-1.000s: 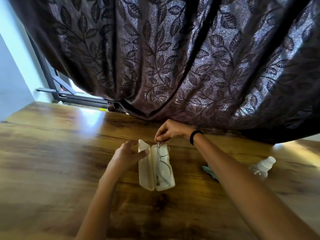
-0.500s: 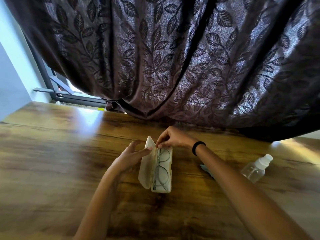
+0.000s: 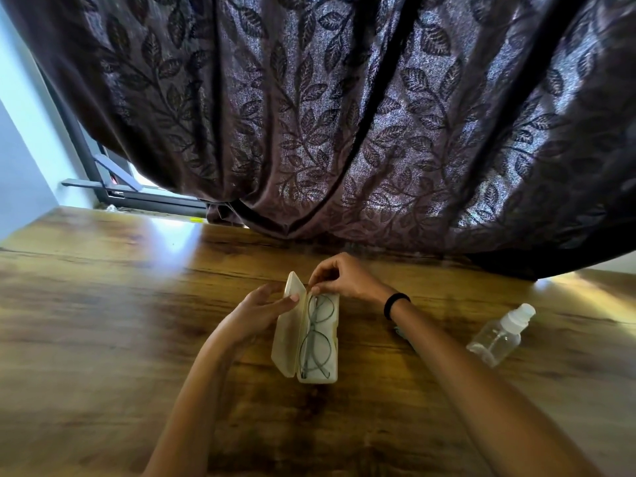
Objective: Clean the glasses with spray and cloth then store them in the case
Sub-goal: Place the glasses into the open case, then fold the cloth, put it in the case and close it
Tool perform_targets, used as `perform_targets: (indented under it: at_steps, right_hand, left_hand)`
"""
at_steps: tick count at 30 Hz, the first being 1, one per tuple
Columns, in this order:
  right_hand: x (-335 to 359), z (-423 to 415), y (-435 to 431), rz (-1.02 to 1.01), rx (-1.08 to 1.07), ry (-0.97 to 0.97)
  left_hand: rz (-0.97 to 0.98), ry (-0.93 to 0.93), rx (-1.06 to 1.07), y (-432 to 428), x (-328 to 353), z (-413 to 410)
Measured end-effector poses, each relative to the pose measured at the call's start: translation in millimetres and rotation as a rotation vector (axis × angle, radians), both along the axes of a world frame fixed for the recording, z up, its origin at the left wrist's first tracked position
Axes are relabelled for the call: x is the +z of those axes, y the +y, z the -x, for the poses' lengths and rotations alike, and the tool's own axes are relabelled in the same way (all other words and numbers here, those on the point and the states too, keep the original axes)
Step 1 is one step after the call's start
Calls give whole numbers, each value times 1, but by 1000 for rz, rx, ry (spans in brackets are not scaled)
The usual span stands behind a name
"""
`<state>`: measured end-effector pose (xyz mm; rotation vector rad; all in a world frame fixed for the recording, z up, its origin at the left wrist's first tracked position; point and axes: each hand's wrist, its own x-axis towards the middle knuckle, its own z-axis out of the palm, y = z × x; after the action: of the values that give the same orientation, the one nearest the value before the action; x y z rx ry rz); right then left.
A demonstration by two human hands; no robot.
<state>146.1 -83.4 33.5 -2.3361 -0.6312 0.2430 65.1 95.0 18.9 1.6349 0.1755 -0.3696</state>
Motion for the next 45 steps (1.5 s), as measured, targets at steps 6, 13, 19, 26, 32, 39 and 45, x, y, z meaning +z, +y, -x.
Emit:
perform_targets:
  at_steps: [6, 13, 19, 26, 32, 39, 45]
  right_hand:
    - [3, 25, -10, -200, -113, -86]
    - [2, 61, -46, -264, -311, -95]
    - [-5, 83, -72, -189, -443, -145]
    - [-12, 97, -90, -56, -579, -284]
    - [-24, 101, -96, 260, -621, -308]
    - [-30, 102, -97, 235, -643, -245]
    - [-6, 114, -98, -370, -575, 77]
  left_hand:
    - [-81, -48, -5, 7, 2, -1]
    - [-157, -77, 3, 12, -5, -6]
    - [-375, -145, 17, 17, -17, -12]
    - [-452, -121, 9, 23, -23, -16]
    - [-558, -433, 275, 13, -9, -11]
    - [-394, -731, 88, -41, 11, 4]
    - [-336, -751, -150, -83, 3, 18]
